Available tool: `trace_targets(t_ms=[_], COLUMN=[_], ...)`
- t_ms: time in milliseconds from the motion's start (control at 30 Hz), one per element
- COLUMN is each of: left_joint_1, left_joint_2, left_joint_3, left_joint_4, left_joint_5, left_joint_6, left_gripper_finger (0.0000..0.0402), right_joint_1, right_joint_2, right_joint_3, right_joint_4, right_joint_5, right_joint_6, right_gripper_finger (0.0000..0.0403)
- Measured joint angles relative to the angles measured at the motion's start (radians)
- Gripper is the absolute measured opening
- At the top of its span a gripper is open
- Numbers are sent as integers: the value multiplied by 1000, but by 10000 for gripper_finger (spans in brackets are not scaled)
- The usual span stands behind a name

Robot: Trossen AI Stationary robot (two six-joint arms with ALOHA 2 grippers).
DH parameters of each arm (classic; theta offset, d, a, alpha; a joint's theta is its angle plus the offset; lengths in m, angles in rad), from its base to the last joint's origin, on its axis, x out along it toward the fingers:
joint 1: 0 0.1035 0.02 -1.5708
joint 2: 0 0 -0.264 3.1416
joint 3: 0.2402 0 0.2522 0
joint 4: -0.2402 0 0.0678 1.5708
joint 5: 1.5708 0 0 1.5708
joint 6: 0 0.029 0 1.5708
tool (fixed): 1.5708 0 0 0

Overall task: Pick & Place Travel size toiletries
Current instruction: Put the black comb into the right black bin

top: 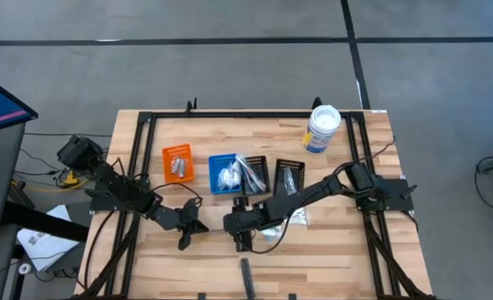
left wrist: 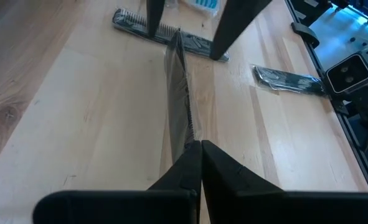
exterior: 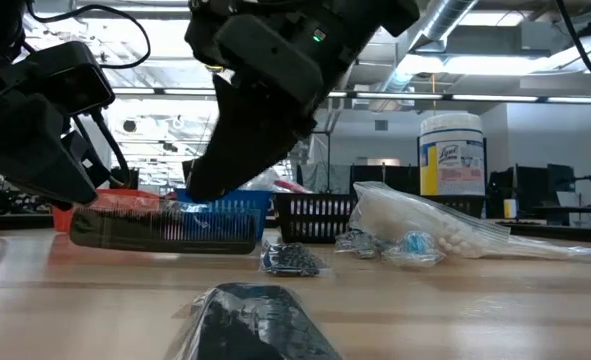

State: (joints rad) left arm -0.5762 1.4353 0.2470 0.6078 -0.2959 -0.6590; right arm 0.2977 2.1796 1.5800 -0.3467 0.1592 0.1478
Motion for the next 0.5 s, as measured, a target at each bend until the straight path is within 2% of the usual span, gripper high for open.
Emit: trace_targets(t_ms=[500], left_joint_1=[0], left_joint_2=[0], left_joint_3=[0], left_joint_4=[1], left_joint_5=[1], left_joint_6=[0], left_gripper_finger=[0], right_joint_1=[-14], right_joint_2=[39], right_joint_3=[-12], right_joint_4=[19], right_joint_5=[-31], right_joint_6=[10], right_gripper_finger=[234])
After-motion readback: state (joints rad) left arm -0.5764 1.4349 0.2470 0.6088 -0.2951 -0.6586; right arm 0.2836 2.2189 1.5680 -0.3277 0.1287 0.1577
